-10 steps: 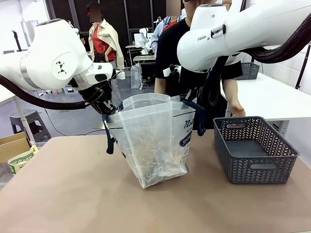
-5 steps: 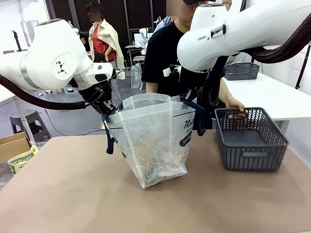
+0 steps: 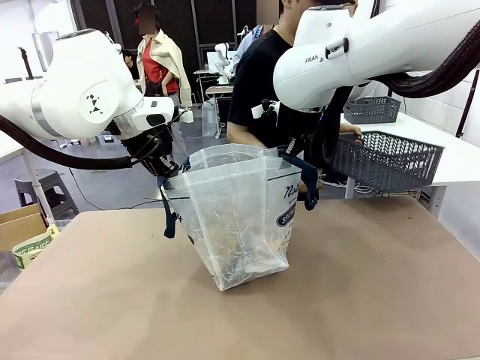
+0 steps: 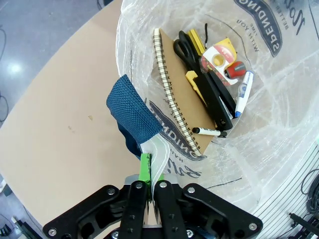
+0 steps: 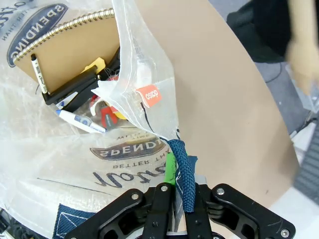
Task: Transfer purchased items from the store into the shopping bag.
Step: Move the Reusable shopping bag to the right side of the table.
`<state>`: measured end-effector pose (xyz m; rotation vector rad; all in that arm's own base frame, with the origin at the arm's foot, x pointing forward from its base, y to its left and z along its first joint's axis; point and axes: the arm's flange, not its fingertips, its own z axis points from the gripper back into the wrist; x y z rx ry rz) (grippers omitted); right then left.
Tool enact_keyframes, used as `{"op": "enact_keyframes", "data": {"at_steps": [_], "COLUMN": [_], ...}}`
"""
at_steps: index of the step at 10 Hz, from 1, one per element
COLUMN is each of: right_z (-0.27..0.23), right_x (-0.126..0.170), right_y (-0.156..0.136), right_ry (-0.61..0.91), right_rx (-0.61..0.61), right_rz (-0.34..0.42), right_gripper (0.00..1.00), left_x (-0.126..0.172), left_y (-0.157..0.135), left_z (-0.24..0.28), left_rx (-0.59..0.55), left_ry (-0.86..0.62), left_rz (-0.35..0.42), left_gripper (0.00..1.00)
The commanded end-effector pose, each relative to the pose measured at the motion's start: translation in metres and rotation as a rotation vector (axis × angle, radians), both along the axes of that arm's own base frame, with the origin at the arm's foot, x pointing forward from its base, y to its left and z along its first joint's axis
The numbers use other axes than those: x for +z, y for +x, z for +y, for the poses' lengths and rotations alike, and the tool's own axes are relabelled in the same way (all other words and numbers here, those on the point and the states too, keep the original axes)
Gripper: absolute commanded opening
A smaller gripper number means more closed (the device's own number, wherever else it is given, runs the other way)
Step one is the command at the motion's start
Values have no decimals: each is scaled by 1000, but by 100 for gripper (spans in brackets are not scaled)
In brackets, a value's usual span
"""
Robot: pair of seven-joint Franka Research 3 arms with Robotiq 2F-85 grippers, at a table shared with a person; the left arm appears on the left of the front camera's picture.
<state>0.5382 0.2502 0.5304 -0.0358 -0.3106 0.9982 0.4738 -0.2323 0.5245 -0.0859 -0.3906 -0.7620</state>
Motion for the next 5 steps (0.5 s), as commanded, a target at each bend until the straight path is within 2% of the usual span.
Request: {"op": "enact_keyframes", "data": {"at_steps": [1, 5], "right_z": [-2, 8], "right_x": [1, 4], "right_y": [2, -2], "right_ry": [-1, 12], "right_rx": [-5, -13], "right_rz": [1, -25], "right_gripper": [0, 0], "left_x": [2, 8], "left_y": [0, 3], "left_z": [4, -12], "left_rx": [4, -40], "left_ry": [5, -13], "left_rz": [-1, -45], "left_gripper": [0, 0]}}
